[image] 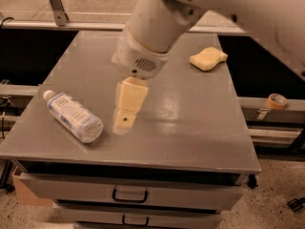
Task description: Pick blue plastic bottle
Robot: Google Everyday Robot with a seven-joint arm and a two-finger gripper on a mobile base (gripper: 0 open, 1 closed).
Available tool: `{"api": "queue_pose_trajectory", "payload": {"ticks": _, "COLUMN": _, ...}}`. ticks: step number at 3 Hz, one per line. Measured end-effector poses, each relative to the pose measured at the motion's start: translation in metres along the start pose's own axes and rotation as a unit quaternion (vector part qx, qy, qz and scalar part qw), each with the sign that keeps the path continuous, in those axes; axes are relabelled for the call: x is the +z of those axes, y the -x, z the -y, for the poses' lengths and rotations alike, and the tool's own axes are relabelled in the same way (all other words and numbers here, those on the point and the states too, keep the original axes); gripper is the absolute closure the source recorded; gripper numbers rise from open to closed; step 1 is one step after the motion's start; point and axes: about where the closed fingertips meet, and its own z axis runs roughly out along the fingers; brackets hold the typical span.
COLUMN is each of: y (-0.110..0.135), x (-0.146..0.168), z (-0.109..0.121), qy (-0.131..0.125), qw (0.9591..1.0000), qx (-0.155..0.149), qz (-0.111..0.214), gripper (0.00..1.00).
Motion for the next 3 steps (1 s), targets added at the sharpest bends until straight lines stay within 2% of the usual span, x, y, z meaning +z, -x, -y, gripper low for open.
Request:
{"api": "queue_pose_trajectory", "payload": {"ticks": 1, "y": 0.048, "x": 0.054, "z": 0.001, "qy": 0.023, "qw": 0.9991, "qx": 0.007, "qz": 0.034, "gripper": 0.00}}
{"api": "queue_pose_trajectory", "payload": {"ticks": 2, "y": 0.082, "x": 0.096, "z": 0.006, "qy": 0.029, "qw": 0.9975, "qx": 0.036, "qz": 0.053, "gripper": 0.00}}
{"api": "queue_pose_trajectory", "payload": {"ticks": 3, "y": 0.099, "x": 0.124, "z": 0.014, "qy": 0.016, "qw": 0.9954, "qx": 0.075, "qz": 0.058, "gripper": 0.00}}
